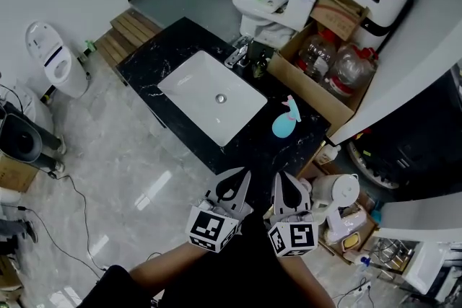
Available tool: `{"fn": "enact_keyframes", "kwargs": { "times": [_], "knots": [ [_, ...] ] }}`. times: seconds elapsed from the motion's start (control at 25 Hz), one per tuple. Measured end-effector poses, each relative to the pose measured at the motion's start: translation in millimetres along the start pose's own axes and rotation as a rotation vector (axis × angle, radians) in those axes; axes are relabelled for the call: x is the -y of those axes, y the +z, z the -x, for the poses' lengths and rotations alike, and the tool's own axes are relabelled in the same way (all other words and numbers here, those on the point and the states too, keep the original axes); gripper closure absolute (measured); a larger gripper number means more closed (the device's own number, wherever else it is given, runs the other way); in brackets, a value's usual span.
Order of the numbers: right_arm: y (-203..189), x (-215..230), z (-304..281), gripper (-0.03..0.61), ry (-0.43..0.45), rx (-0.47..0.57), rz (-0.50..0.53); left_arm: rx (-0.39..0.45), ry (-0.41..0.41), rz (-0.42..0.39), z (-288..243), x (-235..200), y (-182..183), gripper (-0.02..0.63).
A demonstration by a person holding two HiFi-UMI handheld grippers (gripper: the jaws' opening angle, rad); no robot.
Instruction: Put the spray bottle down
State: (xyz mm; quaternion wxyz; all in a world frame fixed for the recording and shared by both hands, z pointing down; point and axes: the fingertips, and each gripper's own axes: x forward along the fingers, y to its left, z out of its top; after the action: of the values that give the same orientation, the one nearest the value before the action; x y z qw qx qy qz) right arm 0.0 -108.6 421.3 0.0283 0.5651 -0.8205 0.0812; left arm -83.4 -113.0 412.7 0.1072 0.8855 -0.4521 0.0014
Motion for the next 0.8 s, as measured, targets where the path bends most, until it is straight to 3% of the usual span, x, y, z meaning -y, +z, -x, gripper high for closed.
{"fn": "enact_keyframes", "kwargs": {
  "times": [0.36,0.8],
  "knots": [
    [17.1,-32.0,8.4,0.563,-0.059,0.024,0.122,0.024,-0.019,-0.026,16.6,-2.0,-5.1,0.601],
    [7.0,-54.0,20.4,0.563,-0.070,-0.007,0.153,0.009,-0.059,-0.028,34.1,8.2,-12.5,0.601]
  ]
}}
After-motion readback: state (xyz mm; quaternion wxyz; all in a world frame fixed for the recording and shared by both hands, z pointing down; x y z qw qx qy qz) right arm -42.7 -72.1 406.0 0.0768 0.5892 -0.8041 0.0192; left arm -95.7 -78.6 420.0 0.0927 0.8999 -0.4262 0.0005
